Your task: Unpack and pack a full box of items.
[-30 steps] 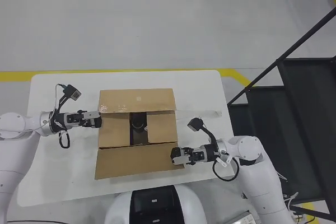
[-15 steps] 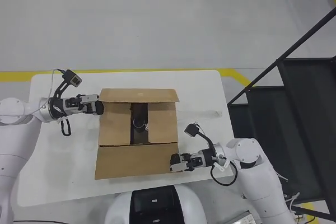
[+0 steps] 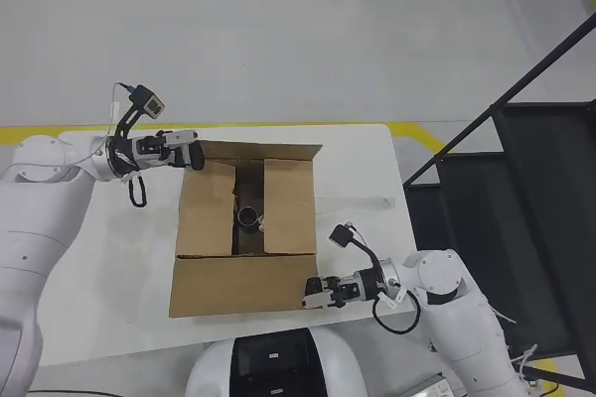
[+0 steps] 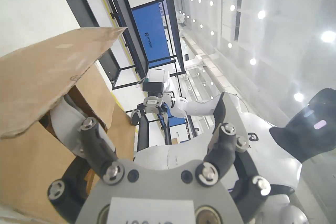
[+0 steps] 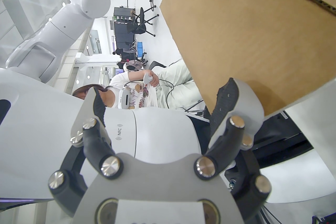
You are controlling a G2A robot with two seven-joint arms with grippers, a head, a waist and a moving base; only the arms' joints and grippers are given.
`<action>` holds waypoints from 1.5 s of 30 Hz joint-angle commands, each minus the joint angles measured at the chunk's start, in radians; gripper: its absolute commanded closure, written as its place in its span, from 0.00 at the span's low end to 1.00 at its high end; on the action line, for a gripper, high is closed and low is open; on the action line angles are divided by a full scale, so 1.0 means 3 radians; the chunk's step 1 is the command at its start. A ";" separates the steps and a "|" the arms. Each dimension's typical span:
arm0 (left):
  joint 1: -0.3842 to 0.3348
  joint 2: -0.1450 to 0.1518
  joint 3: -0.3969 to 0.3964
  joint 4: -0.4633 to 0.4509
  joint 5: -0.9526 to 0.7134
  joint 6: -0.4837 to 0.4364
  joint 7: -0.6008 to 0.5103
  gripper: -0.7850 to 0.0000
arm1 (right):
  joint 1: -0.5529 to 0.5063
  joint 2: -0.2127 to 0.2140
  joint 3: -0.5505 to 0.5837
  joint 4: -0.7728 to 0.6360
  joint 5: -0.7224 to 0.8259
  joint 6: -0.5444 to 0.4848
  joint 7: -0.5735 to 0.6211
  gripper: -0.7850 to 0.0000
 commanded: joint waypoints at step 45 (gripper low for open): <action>-0.0501 -0.0557 0.0532 0.1068 0.1178 -0.0423 0.1853 0.00 | 0.0097 0.0203 -0.0505 -0.0036 -0.0372 0.0341 -0.0492 0.00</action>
